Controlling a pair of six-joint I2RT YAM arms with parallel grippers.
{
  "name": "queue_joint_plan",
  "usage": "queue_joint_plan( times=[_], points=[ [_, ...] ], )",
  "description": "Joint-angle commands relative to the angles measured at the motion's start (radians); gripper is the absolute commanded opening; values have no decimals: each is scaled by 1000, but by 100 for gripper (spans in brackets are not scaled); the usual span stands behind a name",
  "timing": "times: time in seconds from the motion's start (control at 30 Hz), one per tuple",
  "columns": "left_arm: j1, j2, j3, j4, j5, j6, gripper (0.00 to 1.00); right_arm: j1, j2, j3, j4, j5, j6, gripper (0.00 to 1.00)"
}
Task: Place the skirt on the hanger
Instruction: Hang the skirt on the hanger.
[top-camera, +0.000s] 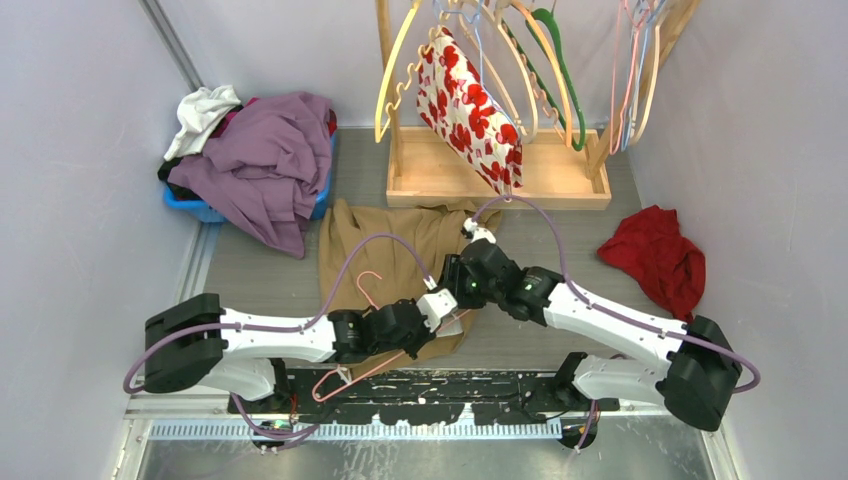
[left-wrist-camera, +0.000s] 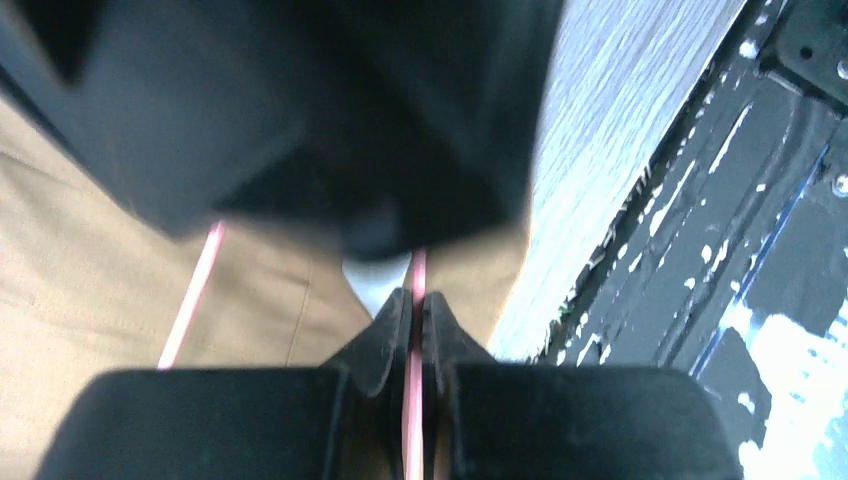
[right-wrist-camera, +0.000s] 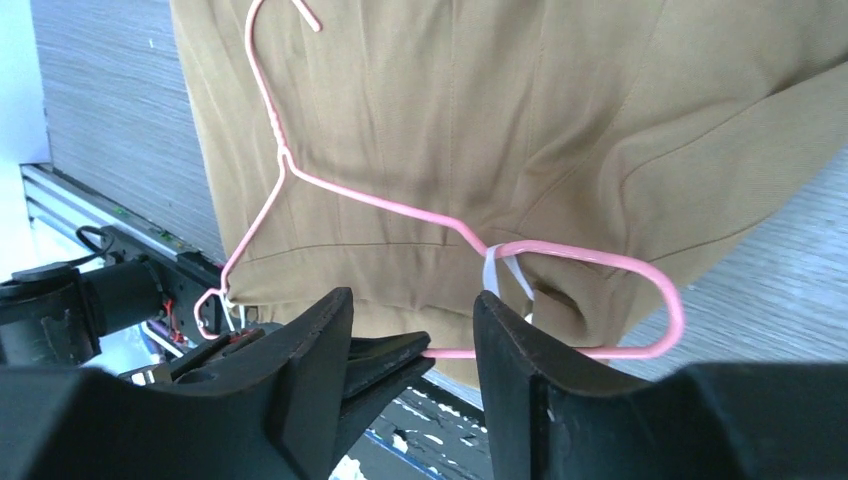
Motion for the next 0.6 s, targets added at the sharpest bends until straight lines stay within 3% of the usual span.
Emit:
queue_joint_plan(
  times=[0.0,0.17,0.43,0.57],
  points=[
    [-2,-51,35,304,-55,17,0,-26,-35,98,-97,33,-85,54],
    [-2,-52,37,334,-61,30,0,-62,-22,169,-163,52,-145,55],
    [-2,-61,20,370,-85,43,1,-92,151,288,-158,9,-232,44],
    [-2,-93,20,346,-87,31,28,-95,216,317,-134,-14,-256,43]
  ],
)
